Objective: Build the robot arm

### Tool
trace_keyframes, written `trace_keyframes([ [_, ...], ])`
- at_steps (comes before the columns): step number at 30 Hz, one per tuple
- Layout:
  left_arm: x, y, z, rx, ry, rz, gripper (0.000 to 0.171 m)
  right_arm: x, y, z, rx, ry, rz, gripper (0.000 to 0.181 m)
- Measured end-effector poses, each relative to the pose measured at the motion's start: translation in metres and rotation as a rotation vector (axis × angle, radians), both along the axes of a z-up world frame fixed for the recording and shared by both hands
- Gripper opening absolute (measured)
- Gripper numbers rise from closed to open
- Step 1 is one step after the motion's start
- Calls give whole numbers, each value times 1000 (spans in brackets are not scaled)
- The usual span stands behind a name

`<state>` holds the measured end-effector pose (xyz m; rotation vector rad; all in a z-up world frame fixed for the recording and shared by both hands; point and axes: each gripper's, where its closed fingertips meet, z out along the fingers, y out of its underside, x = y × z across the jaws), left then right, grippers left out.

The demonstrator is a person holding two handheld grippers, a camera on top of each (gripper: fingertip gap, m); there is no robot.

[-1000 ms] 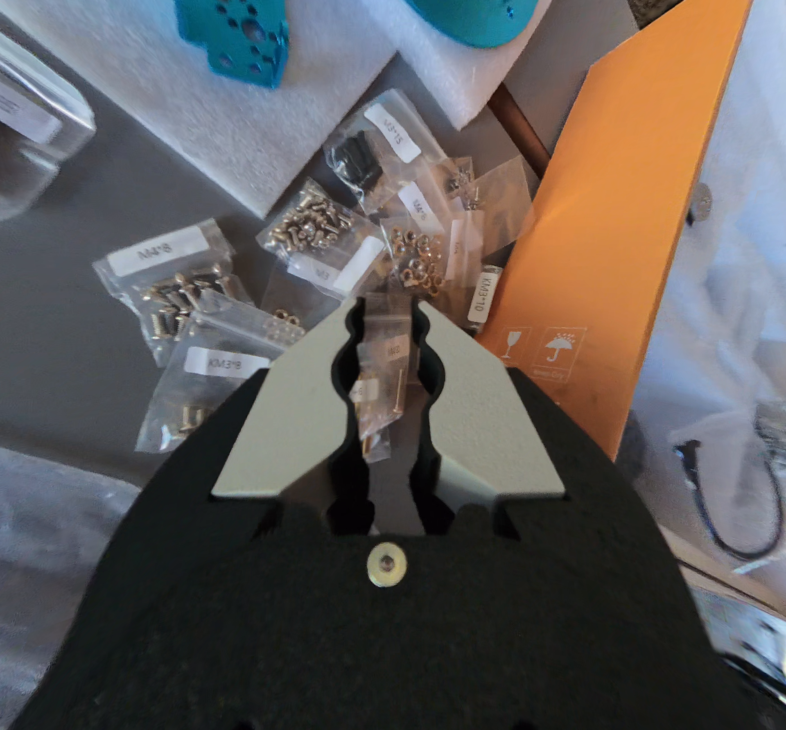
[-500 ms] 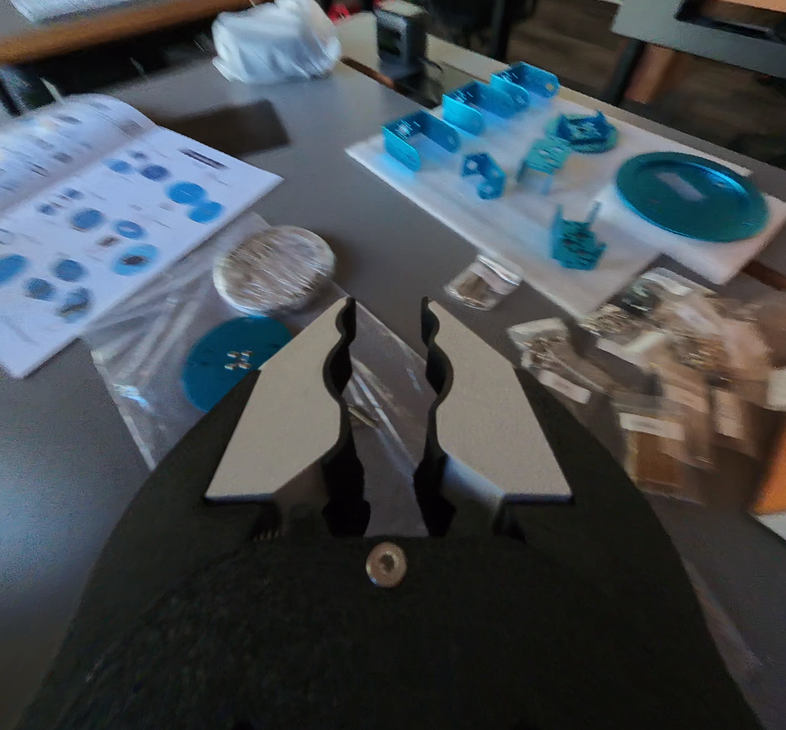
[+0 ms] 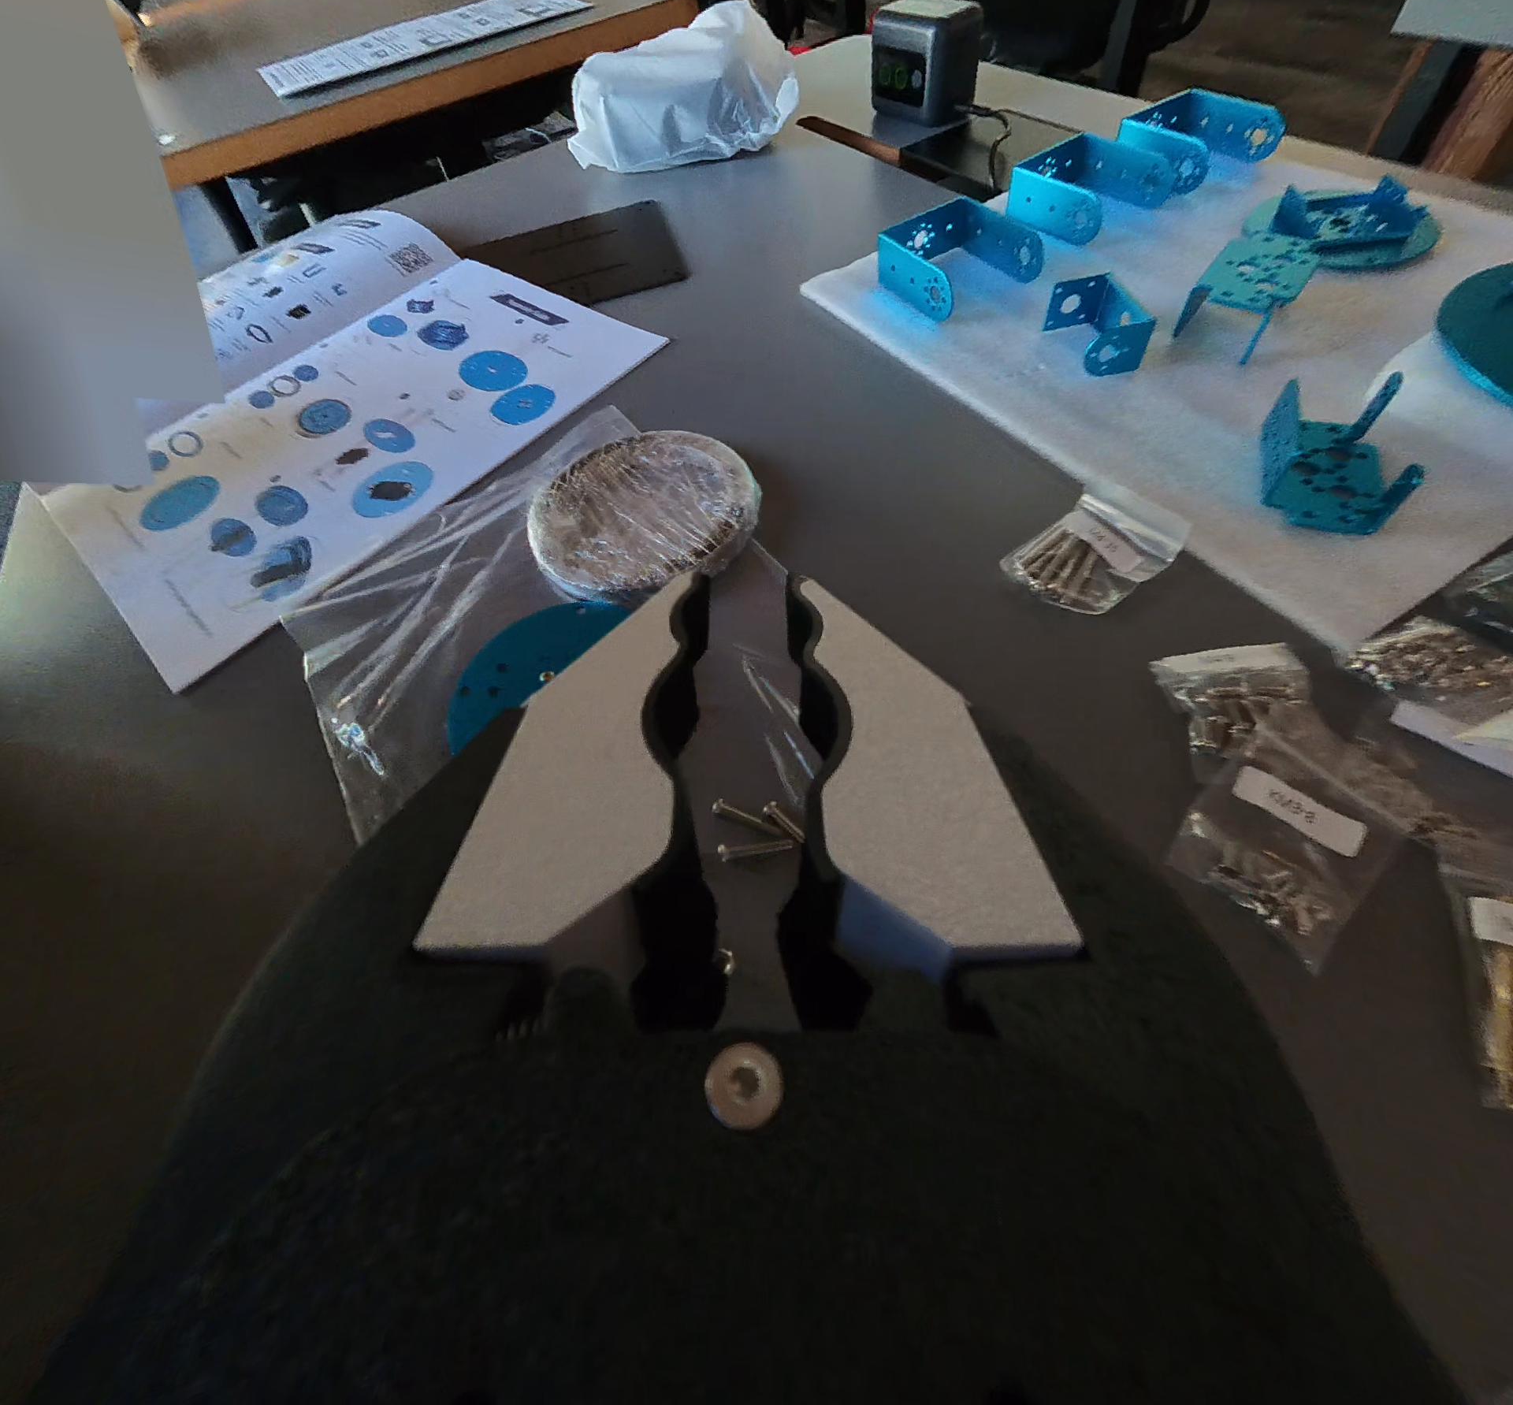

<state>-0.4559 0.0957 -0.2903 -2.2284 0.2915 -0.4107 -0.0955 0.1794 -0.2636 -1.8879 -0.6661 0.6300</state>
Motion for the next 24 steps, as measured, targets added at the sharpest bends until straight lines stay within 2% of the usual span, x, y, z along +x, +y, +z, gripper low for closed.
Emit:
trace_keyframes([
  [7, -5, 9, -10, -57, 88, 42, 29, 3, -1, 1, 115, -101, -1, 9],
  [19, -14, 1, -17, -93, 86, 56, 29, -2, -2, -3, 53, -58, 16, 8],
  [24, 13, -13, -16, -99, 22, -18, 29, -3, 1, -11, 10, -45, 17, 8],
])
